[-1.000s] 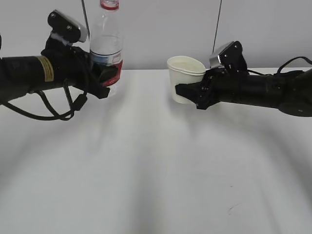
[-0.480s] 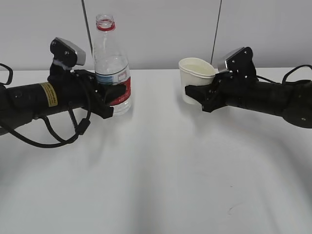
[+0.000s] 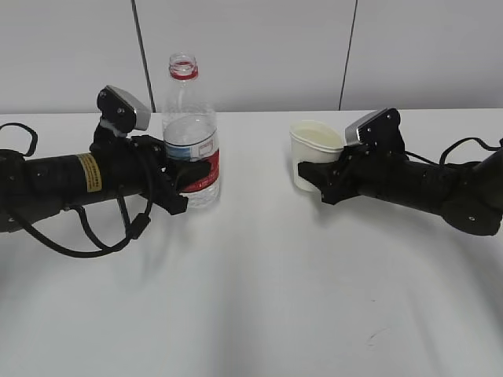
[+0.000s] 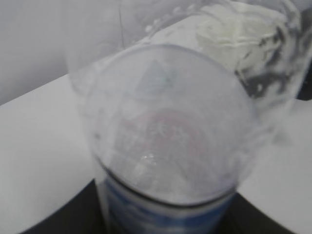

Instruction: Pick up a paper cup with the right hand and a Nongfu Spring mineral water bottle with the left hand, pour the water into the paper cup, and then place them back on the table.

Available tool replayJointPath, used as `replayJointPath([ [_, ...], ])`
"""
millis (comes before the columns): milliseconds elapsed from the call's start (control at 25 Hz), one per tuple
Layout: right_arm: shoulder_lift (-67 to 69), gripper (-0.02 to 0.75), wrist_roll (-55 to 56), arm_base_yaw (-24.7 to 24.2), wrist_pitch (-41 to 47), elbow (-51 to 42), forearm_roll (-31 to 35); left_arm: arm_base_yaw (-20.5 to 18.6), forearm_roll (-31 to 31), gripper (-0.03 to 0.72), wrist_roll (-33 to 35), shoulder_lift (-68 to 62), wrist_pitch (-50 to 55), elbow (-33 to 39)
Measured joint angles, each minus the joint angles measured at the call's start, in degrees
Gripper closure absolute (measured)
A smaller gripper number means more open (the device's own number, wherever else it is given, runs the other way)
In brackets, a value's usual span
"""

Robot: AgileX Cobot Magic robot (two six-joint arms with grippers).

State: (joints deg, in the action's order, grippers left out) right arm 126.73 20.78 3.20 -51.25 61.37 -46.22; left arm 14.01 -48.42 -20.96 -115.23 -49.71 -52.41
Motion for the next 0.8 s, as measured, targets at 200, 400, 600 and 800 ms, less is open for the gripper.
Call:
replayJointPath([
  [200,2.1,0.307,-0.9,0.0,-1.6,0.0,0.9,0.3,-4.0,0.398,0.0,-0.1,-0.2,0.0],
  [400,3.9,0.307,-2.9,0.0,-4.4,0.0,2.0,1.8,-4.8,0.398,-0.1,-0.6,-0.2,0.0],
  [600,4.5,0.307,-4.0,0.0,-5.1,0.0,2.3,2.6,-5.0,0.398,-0.1,-2.0,-1.1,0.0],
  [800,5.0,0.307,-5.8,0.0,-5.9,0.0,2.6,2.6,-5.0,0.398,-0.2,-3.8,-2.3,0.0],
])
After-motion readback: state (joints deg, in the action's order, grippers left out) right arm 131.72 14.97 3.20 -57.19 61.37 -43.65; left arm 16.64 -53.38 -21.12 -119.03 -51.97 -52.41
